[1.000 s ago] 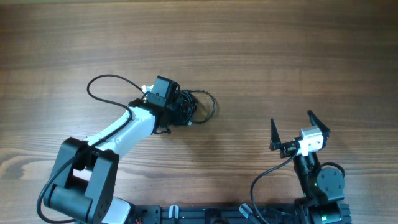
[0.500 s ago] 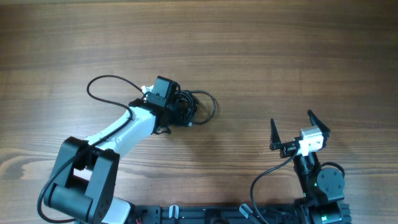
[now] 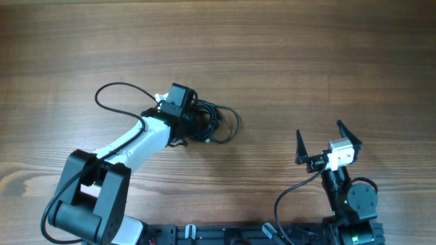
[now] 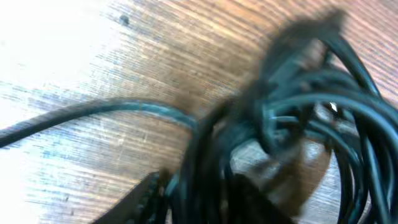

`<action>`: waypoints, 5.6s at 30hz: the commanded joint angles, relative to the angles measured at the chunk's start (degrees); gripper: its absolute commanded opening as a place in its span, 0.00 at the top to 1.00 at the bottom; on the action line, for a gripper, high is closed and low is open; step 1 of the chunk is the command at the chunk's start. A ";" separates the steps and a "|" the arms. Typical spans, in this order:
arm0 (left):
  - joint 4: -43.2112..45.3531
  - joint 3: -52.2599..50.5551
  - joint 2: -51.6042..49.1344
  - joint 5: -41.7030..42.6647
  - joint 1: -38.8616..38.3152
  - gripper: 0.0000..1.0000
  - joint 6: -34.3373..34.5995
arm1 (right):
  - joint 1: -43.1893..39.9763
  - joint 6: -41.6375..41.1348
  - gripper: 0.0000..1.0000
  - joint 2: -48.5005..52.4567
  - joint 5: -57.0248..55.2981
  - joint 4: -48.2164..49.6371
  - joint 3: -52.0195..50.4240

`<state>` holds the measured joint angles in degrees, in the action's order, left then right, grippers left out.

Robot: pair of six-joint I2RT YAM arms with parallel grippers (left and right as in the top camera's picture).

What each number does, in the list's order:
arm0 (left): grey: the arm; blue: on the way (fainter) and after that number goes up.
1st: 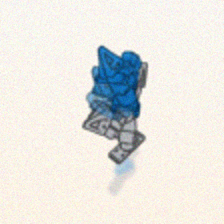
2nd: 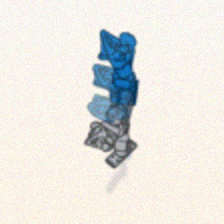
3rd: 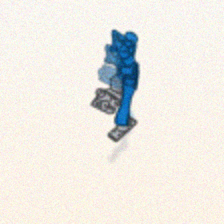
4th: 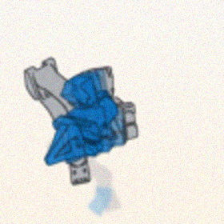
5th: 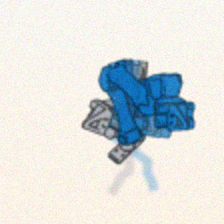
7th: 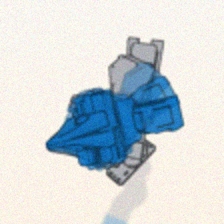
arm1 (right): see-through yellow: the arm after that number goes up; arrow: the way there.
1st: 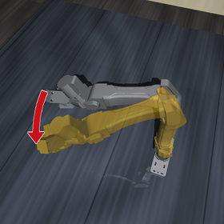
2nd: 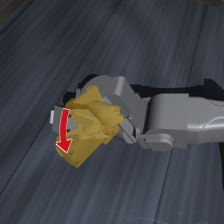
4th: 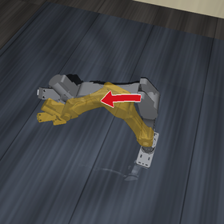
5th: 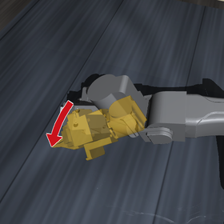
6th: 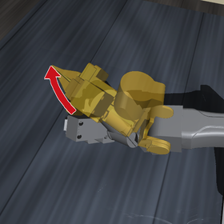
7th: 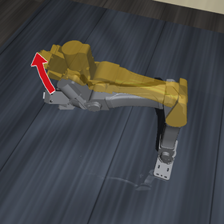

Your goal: Untangle cables

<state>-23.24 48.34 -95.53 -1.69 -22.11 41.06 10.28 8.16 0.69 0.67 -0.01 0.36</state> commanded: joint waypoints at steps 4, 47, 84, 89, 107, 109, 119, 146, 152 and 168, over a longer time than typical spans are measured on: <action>0.15 0.04 -0.11 -0.74 -0.07 0.40 -1.79 | -0.28 -0.74 0.01 -0.26 0.74 0.24 -0.07; -4.87 -0.46 8.37 2.67 -0.13 0.71 15.72 | -0.28 -0.74 0.00 -0.26 0.74 0.24 -0.07; 2.64 -4.28 8.94 -0.09 0.35 0.96 13.79 | -0.28 -0.74 0.00 -0.26 0.74 0.24 -0.07; -1.81 -2.14 21.88 2.97 1.51 0.96 6.03 | -0.28 -0.72 0.00 -0.26 0.74 0.24 -0.07; -6.95 -3.50 27.43 16.94 0.11 0.96 -27.74 | -0.28 -0.72 0.00 -0.26 0.74 0.24 -0.07; -5.57 -3.37 27.41 25.03 0.22 0.96 -33.73 | -0.28 -0.74 0.00 -0.26 0.74 0.24 -0.07; -6.69 -3.41 15.08 4.94 0.20 0.96 -13.14 | -0.28 -0.74 0.00 -0.26 0.74 0.24 -0.07; 4.00 -3.45 11.26 37.07 12.11 0.96 -20.09 | -0.28 -0.74 0.00 -0.26 0.74 0.24 -0.07; 2.84 -3.45 9.90 34.97 12.04 0.96 -20.06 | -0.28 -0.76 0.00 -0.26 0.74 0.24 -0.07; 11.47 -3.43 6.58 54.14 4.39 0.96 -30.77 | -0.28 -0.74 0.00 -0.26 0.74 0.24 -0.07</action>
<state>-12.86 44.84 -88.66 46.00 -17.67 10.96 10.28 8.16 0.69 0.67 -0.01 0.36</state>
